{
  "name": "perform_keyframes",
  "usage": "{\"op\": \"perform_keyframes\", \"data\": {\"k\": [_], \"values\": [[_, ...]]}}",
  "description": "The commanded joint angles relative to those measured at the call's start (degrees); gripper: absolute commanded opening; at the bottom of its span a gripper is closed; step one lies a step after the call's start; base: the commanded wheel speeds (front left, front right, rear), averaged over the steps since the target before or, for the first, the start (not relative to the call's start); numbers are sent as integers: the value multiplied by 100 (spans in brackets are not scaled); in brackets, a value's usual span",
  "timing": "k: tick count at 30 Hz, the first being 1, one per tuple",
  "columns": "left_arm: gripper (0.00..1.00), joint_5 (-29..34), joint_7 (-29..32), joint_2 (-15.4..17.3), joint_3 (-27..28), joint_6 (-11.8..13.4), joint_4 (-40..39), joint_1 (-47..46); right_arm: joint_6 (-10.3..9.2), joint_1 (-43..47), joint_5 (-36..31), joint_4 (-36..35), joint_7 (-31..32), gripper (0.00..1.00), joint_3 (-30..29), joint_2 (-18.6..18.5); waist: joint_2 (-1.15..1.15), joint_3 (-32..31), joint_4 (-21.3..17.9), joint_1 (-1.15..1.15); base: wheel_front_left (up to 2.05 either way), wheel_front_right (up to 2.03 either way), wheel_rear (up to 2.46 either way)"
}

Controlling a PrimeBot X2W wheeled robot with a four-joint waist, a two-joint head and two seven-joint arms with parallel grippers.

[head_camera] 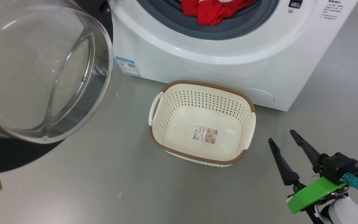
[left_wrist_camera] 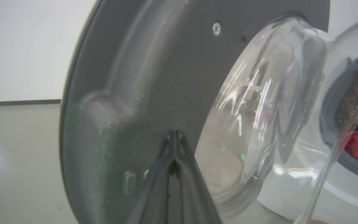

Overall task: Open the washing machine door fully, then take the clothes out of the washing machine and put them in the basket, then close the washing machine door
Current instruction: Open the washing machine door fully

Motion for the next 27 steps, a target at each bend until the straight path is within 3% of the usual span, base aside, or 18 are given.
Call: {"op": "perform_keyframes", "data": {"k": [1,17,27], "values": [[0,86,-29,381,266,-13,-57,-193,37,-127,-36,-159,-37,100,119,-82,0,32,-6,0,0,0,0],[0,443,-29,781,758,-100,828,-852,37,-251,-50,-164,-37,100,170,-137,0,252,-120,0,0,0,0],[0,531,-29,753,884,-119,888,-893,37,-245,-53,-129,-37,100,145,-103,0,193,-149,0,0,0,0]]}}
